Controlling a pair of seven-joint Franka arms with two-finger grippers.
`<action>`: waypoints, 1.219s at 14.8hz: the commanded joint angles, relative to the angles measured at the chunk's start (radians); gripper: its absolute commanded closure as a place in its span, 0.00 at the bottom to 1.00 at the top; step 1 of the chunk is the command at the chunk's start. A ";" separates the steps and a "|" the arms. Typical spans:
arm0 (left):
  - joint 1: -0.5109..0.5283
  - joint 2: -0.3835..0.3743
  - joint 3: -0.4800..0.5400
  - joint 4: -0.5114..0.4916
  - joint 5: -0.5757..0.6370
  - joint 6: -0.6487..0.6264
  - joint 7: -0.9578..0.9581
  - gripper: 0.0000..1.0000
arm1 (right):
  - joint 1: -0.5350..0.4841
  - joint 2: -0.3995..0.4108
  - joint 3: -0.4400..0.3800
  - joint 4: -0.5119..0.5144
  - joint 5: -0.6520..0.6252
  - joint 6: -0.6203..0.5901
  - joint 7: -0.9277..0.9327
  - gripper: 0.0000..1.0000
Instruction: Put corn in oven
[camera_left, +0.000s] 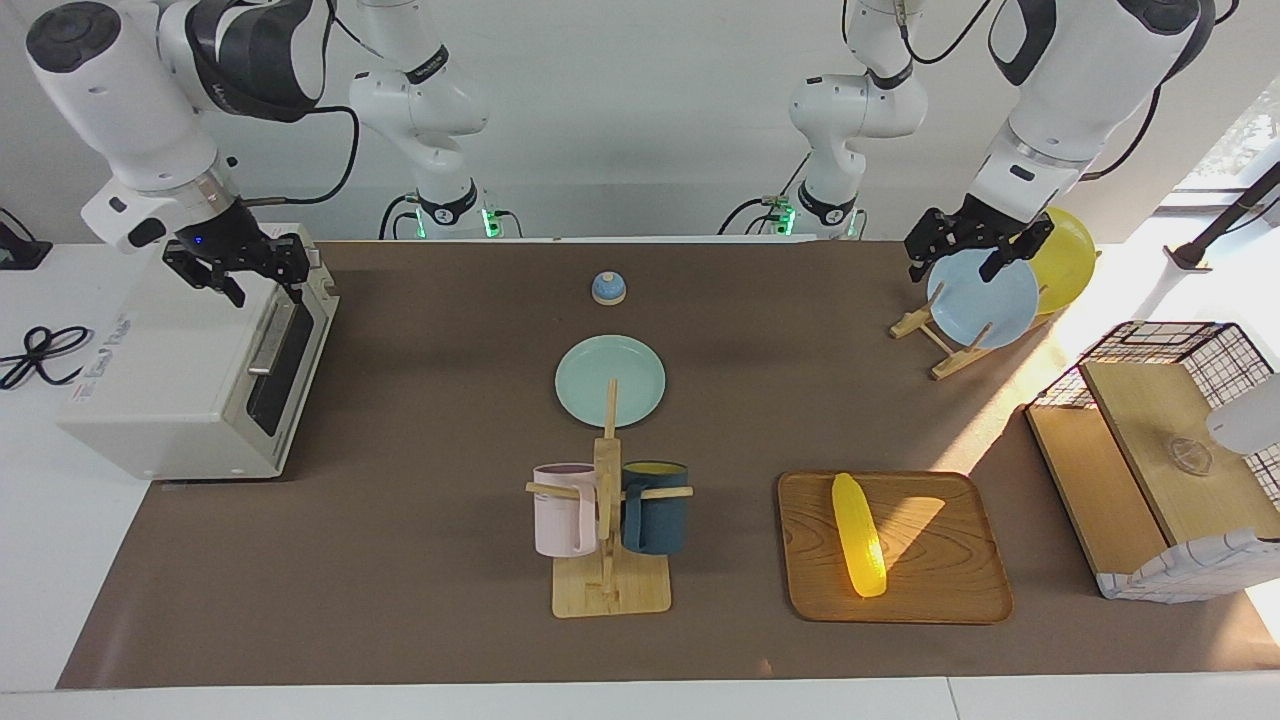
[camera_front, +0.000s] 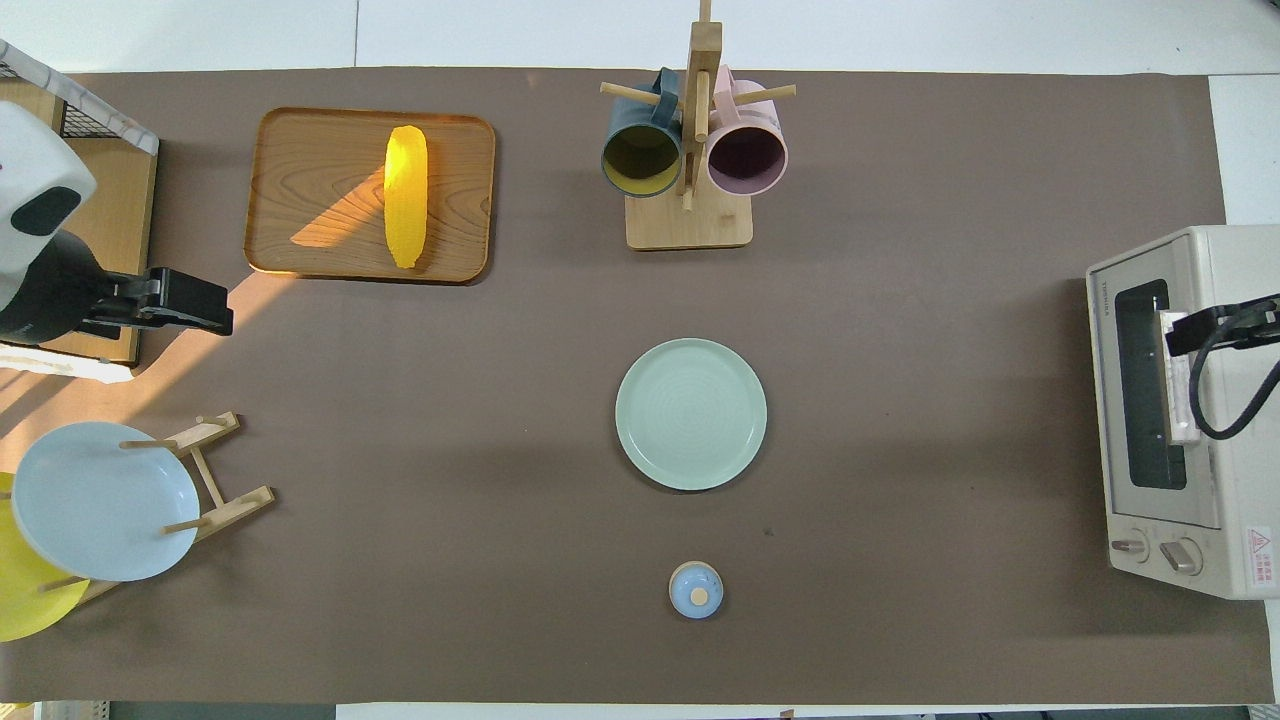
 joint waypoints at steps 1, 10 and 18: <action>-0.004 -0.005 0.008 -0.019 0.014 0.053 -0.013 0.00 | -0.005 -0.060 0.007 -0.105 -0.035 0.080 -0.023 1.00; -0.023 0.312 0.001 0.173 -0.021 0.174 -0.007 0.00 | -0.026 0.047 0.007 -0.112 -0.130 0.120 0.031 1.00; -0.046 0.726 -0.026 0.443 -0.020 0.409 0.003 0.00 | -0.041 0.049 0.009 -0.174 -0.130 0.172 0.036 1.00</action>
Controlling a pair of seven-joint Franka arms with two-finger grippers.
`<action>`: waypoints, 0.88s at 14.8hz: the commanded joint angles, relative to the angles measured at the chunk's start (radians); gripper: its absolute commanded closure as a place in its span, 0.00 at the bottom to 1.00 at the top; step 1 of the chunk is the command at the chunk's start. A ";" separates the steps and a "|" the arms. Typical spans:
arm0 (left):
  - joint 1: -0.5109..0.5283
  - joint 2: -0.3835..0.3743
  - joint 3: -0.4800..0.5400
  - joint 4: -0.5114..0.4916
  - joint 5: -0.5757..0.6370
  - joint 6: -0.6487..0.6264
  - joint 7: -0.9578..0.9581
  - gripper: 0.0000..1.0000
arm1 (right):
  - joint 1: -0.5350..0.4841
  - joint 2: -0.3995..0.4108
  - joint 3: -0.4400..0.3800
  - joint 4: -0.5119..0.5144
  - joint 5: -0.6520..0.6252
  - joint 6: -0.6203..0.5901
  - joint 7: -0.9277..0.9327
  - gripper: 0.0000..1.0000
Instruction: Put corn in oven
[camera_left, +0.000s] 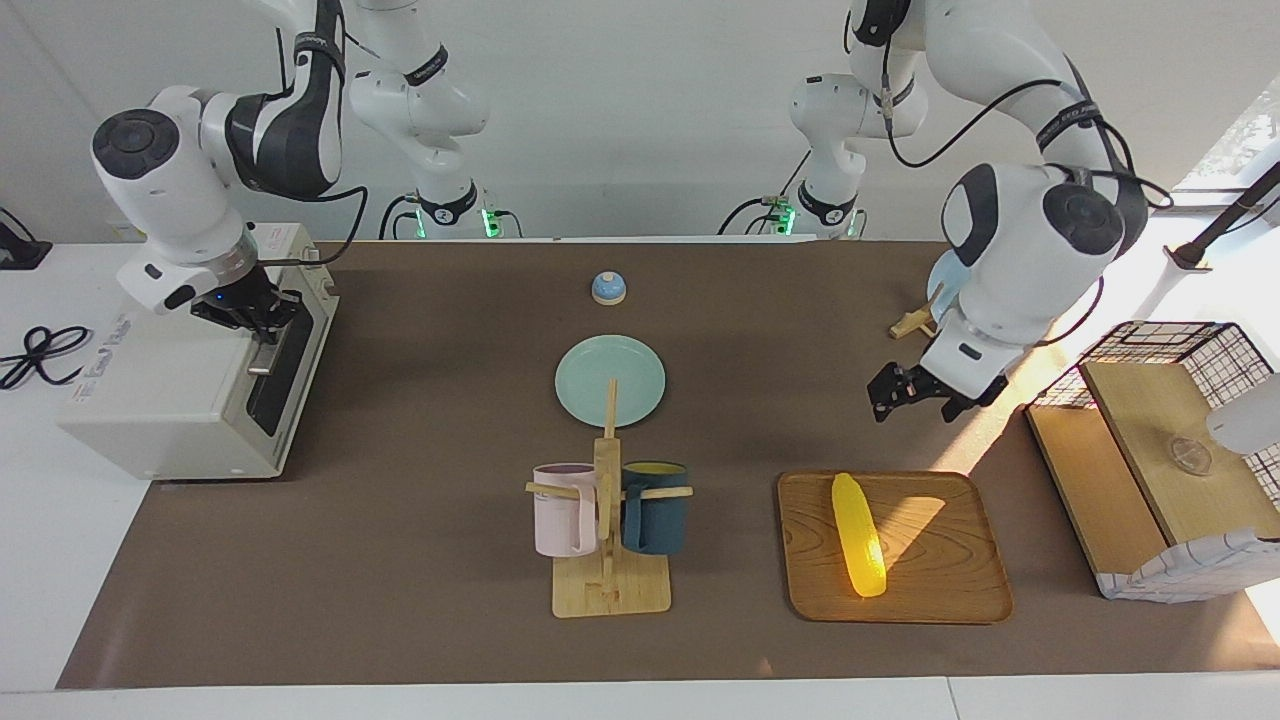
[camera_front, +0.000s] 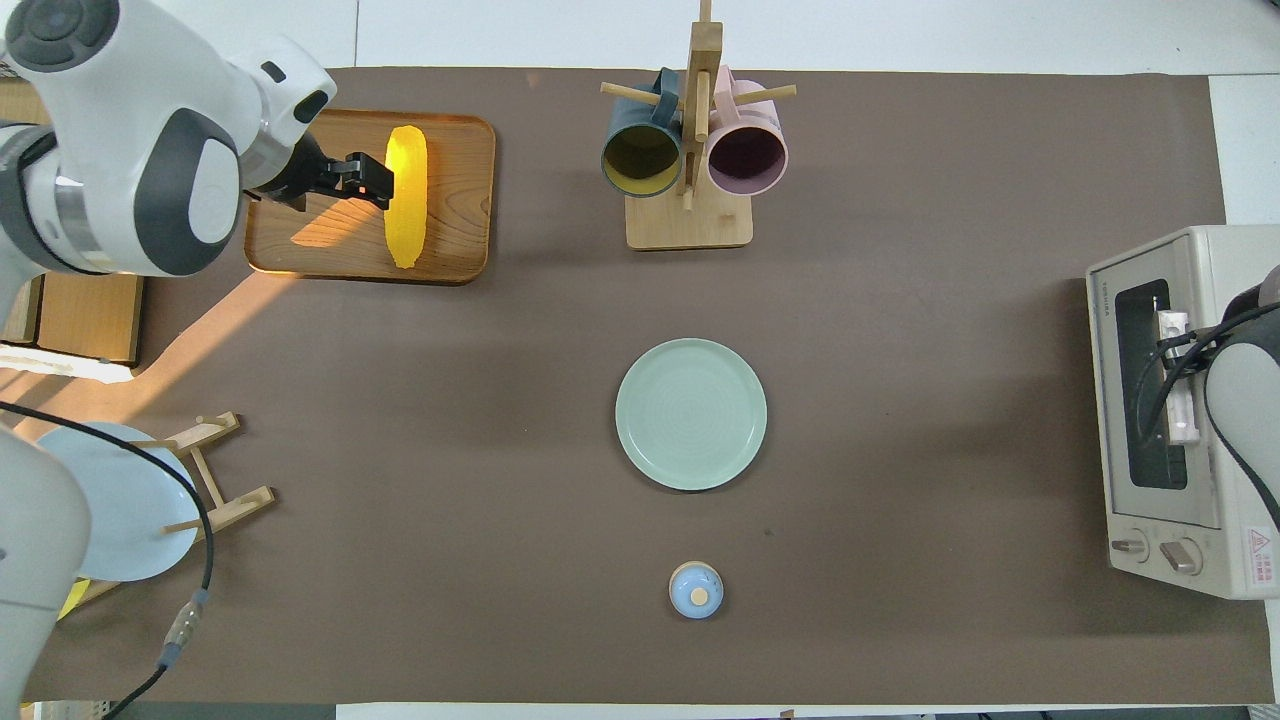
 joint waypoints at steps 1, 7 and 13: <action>-0.005 0.176 -0.004 0.178 -0.003 0.064 0.004 0.00 | -0.018 0.003 0.011 -0.044 -0.011 0.048 0.041 1.00; -0.003 0.227 -0.004 0.129 0.009 0.198 0.093 0.00 | 0.050 0.029 0.014 -0.047 0.005 0.060 0.162 1.00; -0.028 0.236 0.000 0.090 0.015 0.245 0.099 0.17 | 0.054 0.063 0.014 -0.151 0.084 0.193 0.204 1.00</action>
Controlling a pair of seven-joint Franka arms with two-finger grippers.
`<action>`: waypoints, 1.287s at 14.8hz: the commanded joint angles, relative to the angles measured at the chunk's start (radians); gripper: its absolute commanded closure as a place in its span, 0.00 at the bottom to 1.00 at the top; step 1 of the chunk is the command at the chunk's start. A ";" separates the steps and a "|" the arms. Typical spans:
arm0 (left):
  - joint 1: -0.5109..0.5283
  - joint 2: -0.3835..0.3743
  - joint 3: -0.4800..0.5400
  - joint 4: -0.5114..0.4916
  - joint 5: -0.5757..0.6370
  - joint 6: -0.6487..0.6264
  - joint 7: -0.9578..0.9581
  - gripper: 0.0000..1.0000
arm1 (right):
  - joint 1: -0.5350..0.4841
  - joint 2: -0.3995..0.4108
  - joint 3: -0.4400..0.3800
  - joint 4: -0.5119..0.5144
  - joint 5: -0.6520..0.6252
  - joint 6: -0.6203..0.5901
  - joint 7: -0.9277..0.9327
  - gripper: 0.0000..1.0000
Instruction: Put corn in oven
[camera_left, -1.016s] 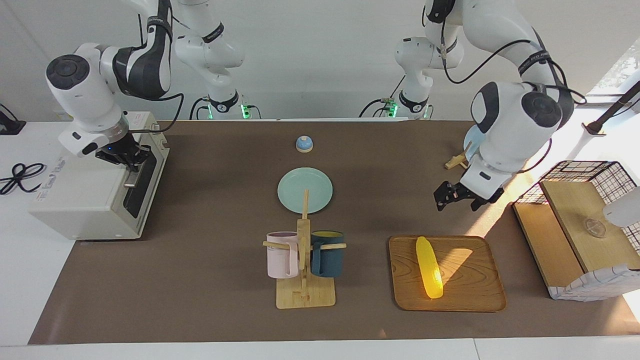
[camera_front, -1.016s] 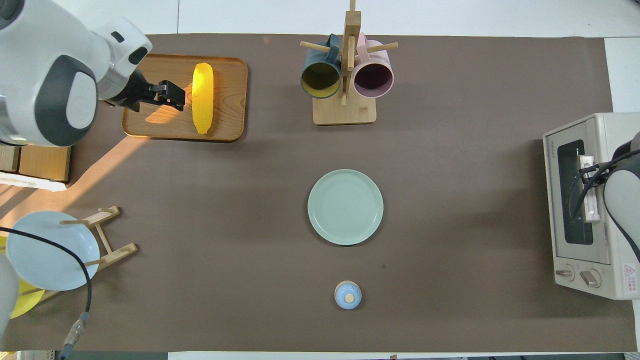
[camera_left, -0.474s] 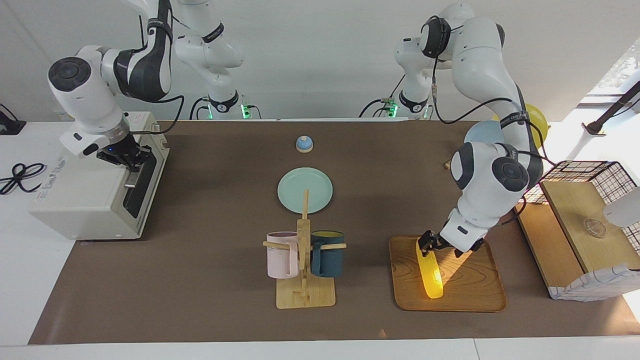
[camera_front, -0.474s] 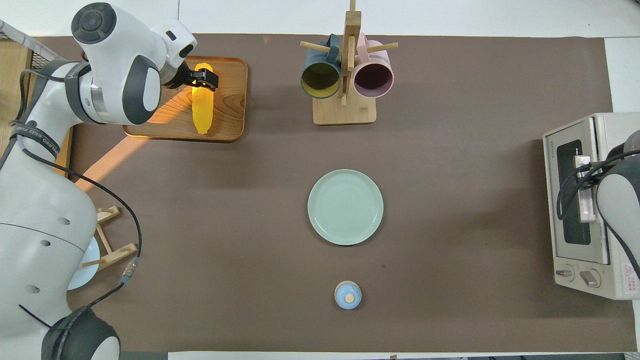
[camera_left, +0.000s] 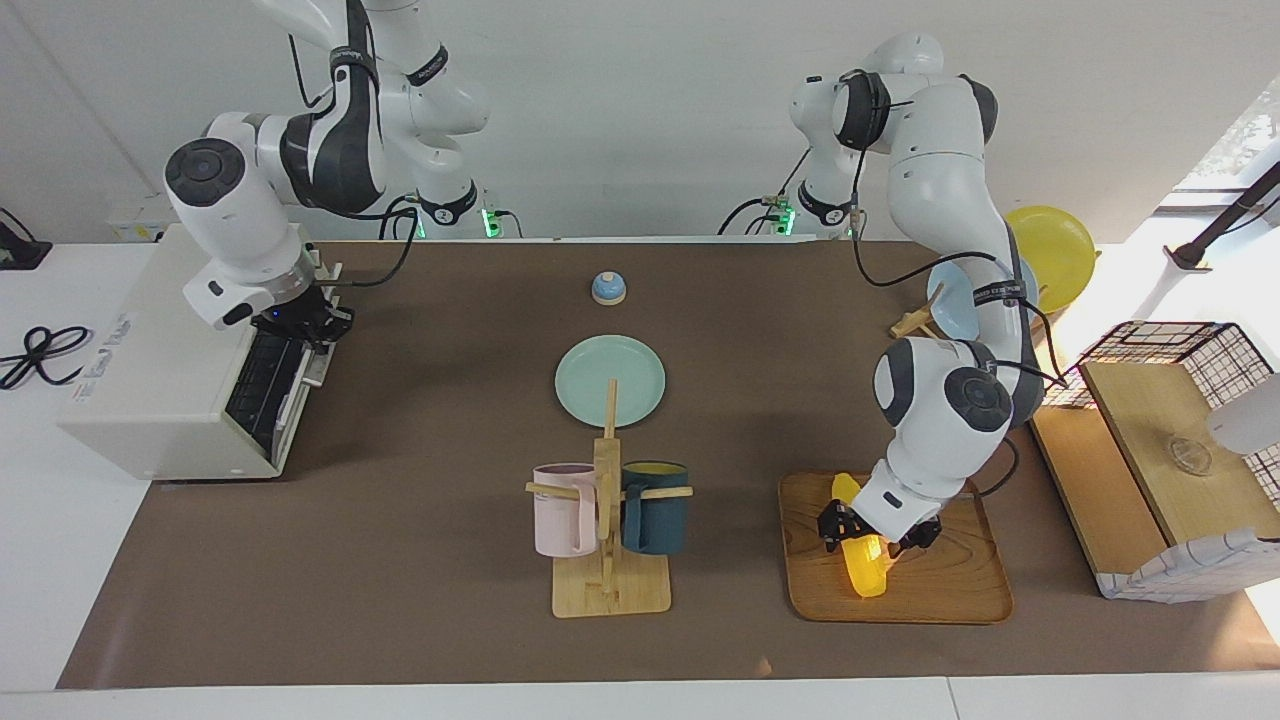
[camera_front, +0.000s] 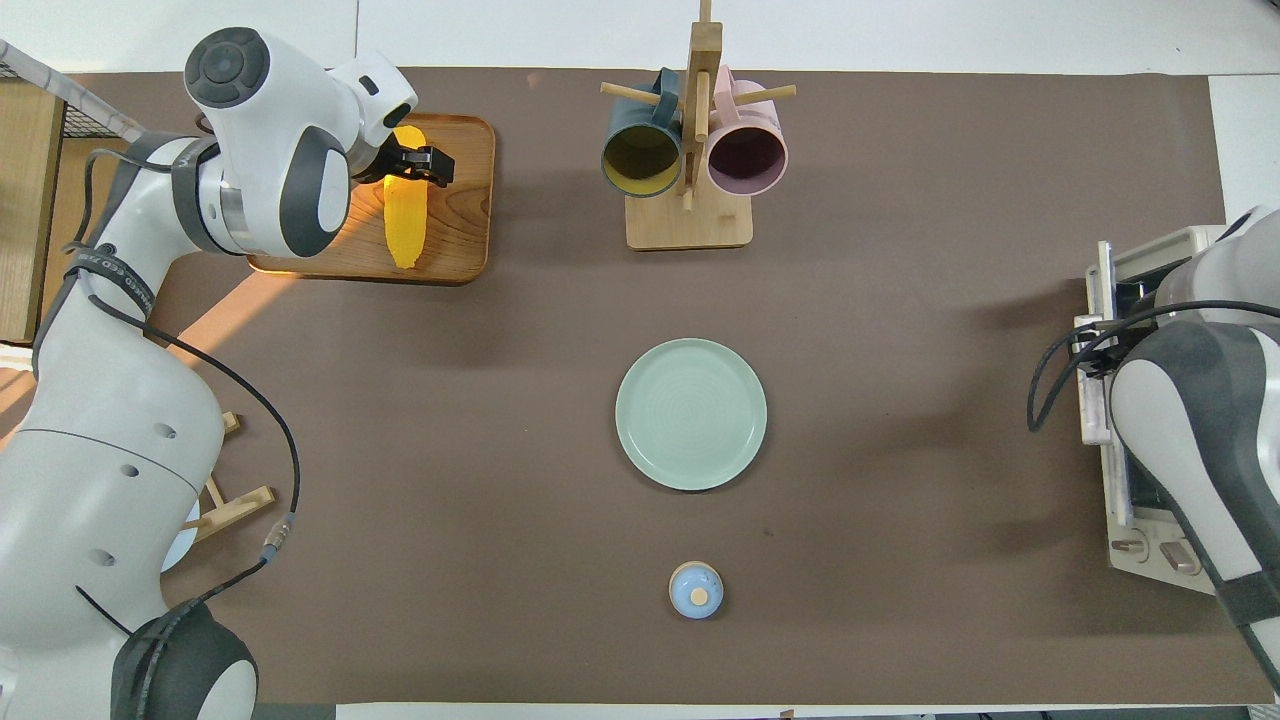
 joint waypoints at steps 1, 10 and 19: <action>-0.008 -0.001 0.008 -0.028 0.025 0.032 0.024 0.27 | -0.024 0.052 -0.013 -0.096 0.001 0.151 0.026 1.00; 0.002 -0.087 0.009 -0.020 -0.034 -0.122 0.032 1.00 | 0.013 0.060 -0.011 -0.223 0.038 0.293 0.076 1.00; -0.177 -0.490 0.006 -0.363 -0.074 -0.276 -0.293 1.00 | 0.043 0.083 -0.003 -0.219 0.067 0.314 0.077 0.80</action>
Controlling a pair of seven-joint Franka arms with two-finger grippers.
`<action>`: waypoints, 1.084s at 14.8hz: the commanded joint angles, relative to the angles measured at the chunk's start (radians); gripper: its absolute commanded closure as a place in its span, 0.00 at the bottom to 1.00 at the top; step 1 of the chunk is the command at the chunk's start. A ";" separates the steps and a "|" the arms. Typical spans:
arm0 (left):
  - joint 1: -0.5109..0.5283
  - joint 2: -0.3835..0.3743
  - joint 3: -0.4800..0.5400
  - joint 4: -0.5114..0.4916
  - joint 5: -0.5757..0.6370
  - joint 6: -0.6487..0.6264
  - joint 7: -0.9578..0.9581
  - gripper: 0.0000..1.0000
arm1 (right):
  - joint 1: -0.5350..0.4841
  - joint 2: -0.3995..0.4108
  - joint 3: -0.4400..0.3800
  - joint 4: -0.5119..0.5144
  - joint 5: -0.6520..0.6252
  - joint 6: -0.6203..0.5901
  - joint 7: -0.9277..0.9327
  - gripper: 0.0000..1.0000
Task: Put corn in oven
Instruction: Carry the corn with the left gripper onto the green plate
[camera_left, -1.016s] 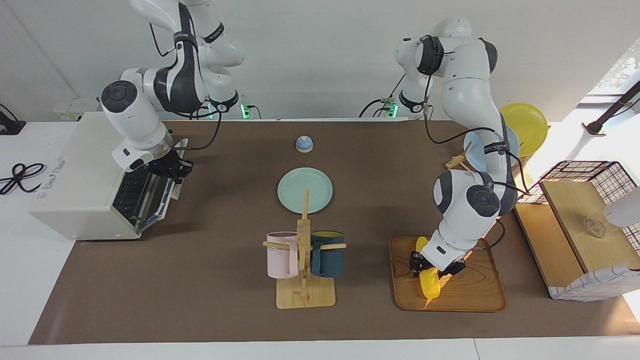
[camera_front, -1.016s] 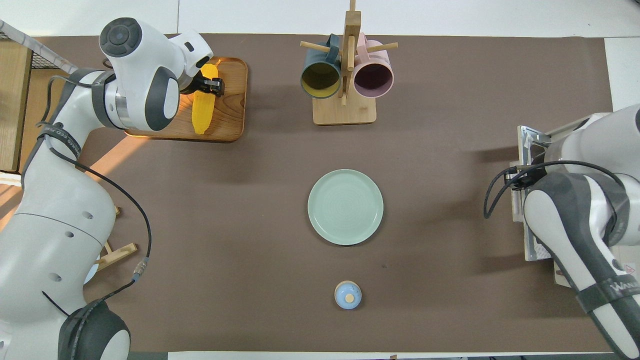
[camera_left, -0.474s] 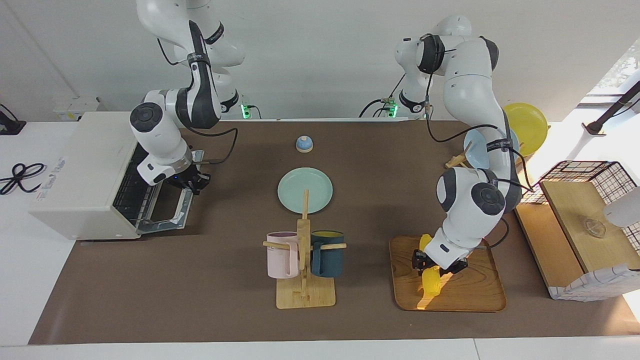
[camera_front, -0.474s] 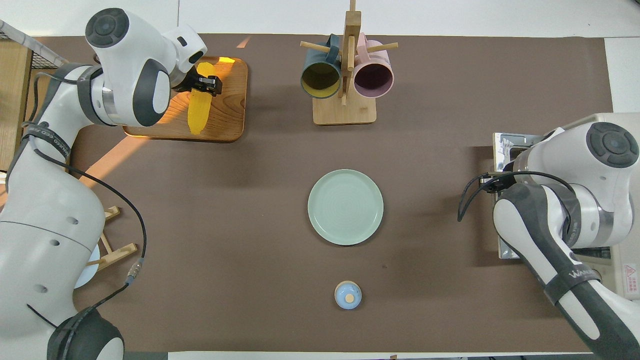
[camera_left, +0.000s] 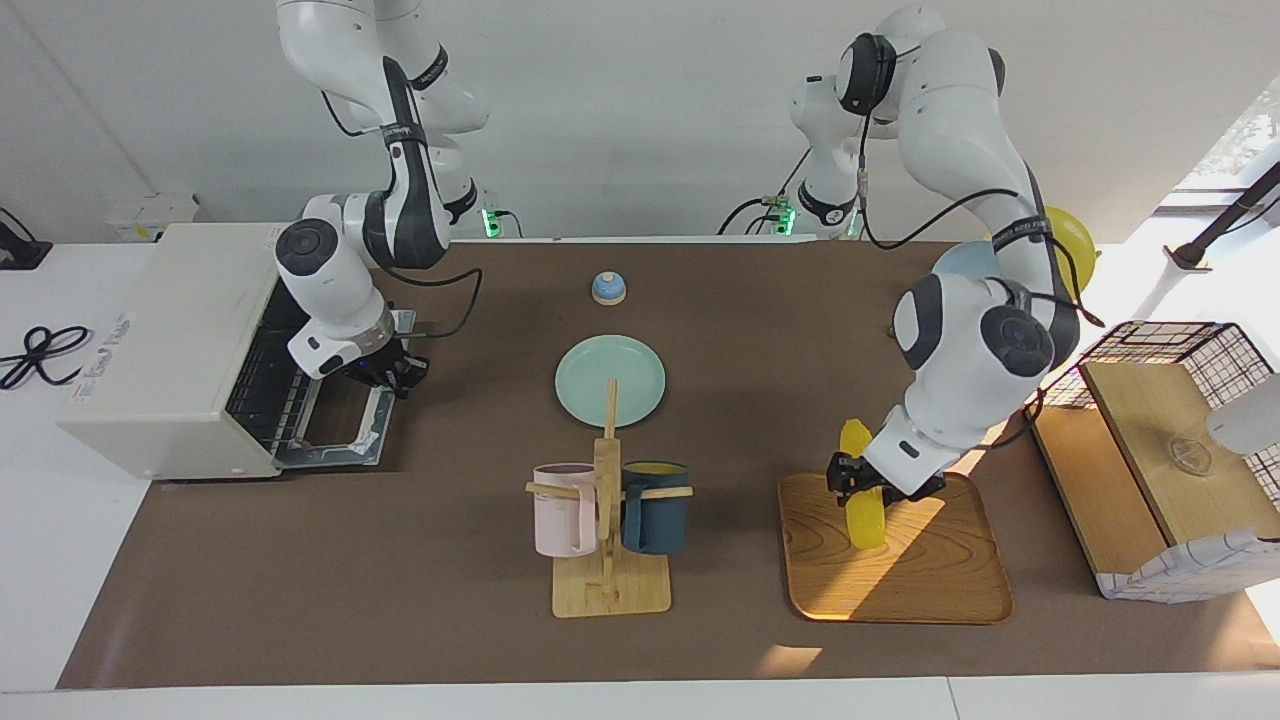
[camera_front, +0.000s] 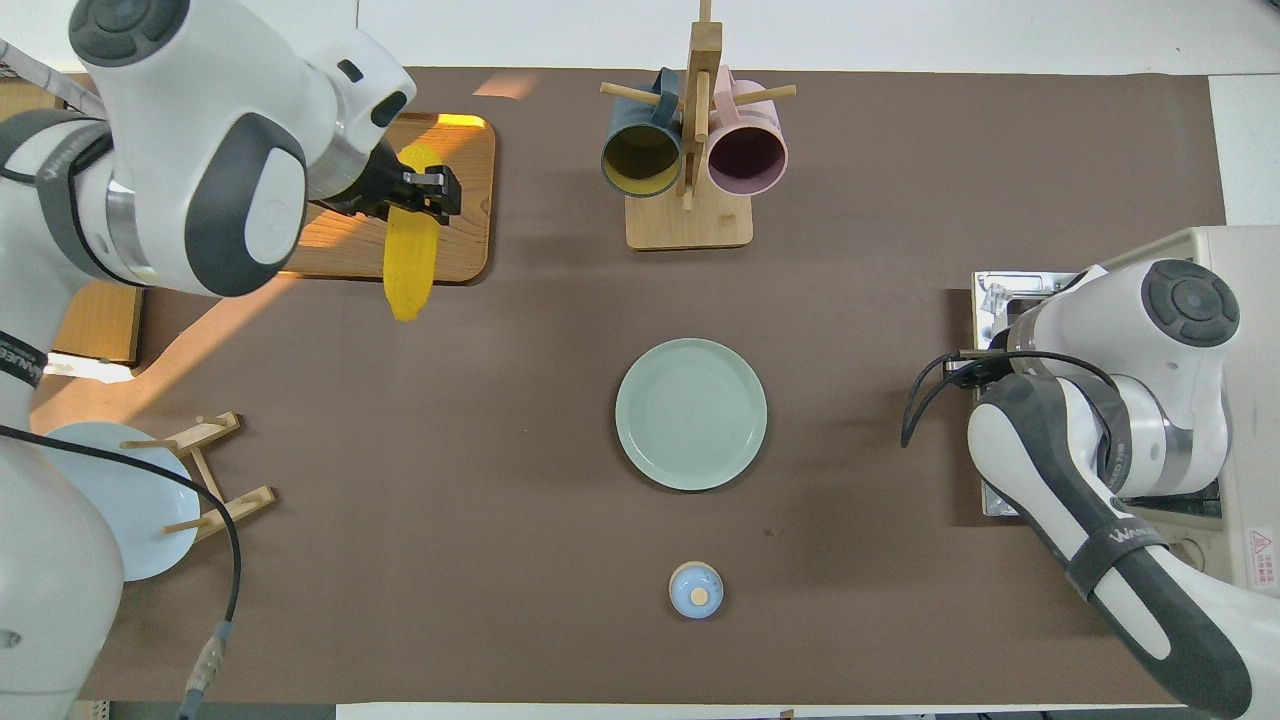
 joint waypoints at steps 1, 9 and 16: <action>-0.120 -0.124 0.015 -0.204 -0.014 0.037 -0.128 1.00 | -0.014 -0.018 -0.019 -0.007 -0.017 -0.051 -0.011 0.62; -0.476 -0.091 0.020 -0.439 -0.014 0.486 -0.513 1.00 | -0.011 -0.018 0.007 0.180 -0.017 -0.255 -0.011 0.36; -0.509 0.012 0.023 -0.434 -0.003 0.638 -0.529 1.00 | -0.011 -0.021 0.008 0.165 0.003 -0.256 -0.011 0.37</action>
